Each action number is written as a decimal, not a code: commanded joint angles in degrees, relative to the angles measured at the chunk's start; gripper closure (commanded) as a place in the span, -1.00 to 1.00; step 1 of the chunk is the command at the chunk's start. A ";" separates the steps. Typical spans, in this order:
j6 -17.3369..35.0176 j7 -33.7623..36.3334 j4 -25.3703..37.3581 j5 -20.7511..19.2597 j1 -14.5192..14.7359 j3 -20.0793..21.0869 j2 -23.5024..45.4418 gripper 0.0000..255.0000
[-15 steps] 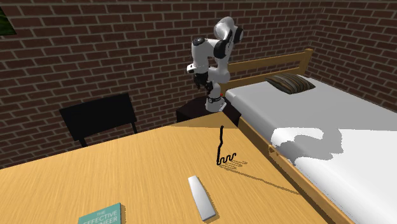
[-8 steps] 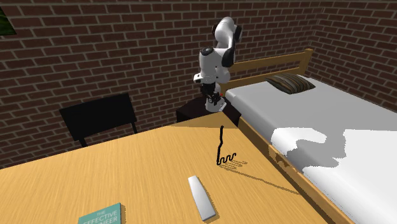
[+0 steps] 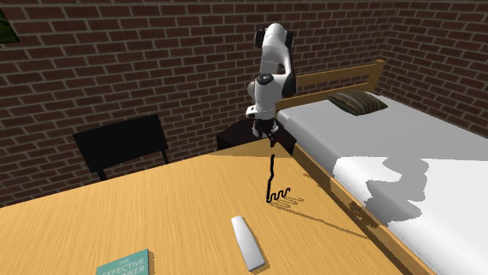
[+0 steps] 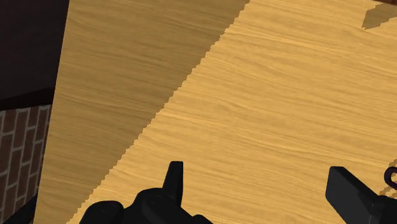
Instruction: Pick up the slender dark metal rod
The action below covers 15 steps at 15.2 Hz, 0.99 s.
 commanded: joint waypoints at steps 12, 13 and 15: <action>8.71 26.67 22.49 -18.32 6.30 2.97 30.56 -1.00; 8.65 28.29 24.88 -19.67 7.45 2.43 32.87 -1.00; 8.27 31.19 29.97 -22.09 9.83 1.20 37.45 -1.00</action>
